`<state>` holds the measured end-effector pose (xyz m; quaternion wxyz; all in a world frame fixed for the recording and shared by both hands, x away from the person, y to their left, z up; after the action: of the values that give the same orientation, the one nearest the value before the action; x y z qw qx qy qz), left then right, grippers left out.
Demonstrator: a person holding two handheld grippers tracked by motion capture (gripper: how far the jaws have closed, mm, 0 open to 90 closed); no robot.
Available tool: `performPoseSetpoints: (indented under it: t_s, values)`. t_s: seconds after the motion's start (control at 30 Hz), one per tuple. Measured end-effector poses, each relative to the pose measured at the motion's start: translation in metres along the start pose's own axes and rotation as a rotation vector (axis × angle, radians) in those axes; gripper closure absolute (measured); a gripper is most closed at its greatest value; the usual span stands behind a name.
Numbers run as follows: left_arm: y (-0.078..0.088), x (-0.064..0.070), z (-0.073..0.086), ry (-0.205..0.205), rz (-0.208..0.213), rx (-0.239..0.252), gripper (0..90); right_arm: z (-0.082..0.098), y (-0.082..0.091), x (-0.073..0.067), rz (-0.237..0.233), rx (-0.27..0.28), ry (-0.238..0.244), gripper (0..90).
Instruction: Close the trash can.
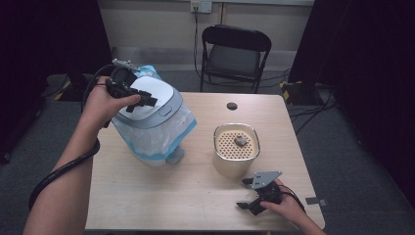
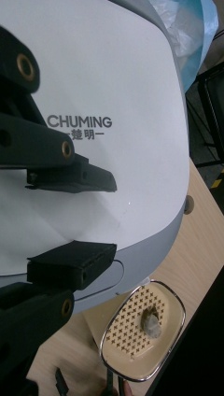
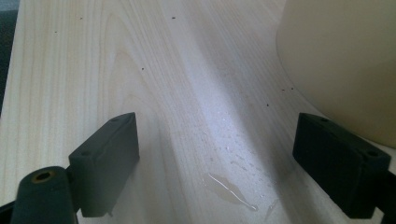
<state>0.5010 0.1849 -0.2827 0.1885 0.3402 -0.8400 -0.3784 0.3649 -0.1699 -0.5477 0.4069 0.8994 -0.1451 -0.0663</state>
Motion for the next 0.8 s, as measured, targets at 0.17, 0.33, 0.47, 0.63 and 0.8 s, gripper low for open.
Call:
performPoseSetpoints:
  t_s: [0.17,0.33,0.47,0.63,0.8]
  values:
    - [-0.005,0.002,0.0,-0.021,-0.038,-0.015,68.1,0.001,0.001,0.0,-0.002,-0.001,-0.003,13.8]
    - [-0.005,0.008,-0.001,-0.035,-0.051,-0.034,49.6,0.0,0.0,0.0,0.003,0.003,0.0,13.9]
    - [0.001,0.009,0.003,-0.026,-0.046,-0.006,31.6,0.001,0.001,0.0,0.001,0.001,-0.004,13.9]
    - [0.025,0.015,0.019,-0.013,-0.023,0.032,20.8,0.001,0.001,-0.001,0.001,0.001,-0.004,13.9]
    - [0.04,0.022,0.042,0.002,0.003,0.048,18.0,0.001,0.001,0.0,0.001,0.002,-0.003,13.9]
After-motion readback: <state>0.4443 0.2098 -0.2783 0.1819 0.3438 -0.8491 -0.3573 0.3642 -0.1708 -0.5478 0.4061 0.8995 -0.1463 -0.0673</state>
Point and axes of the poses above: each handheld gripper's, and its own axes: y roughly backward along the jaws, z roughly out of its underside, x roughly to its right, the point moved 7 cm from there along -y, roughly forward along the jaws, and after that the axes turned 6 degrees about -x, right-handed, at the moved point
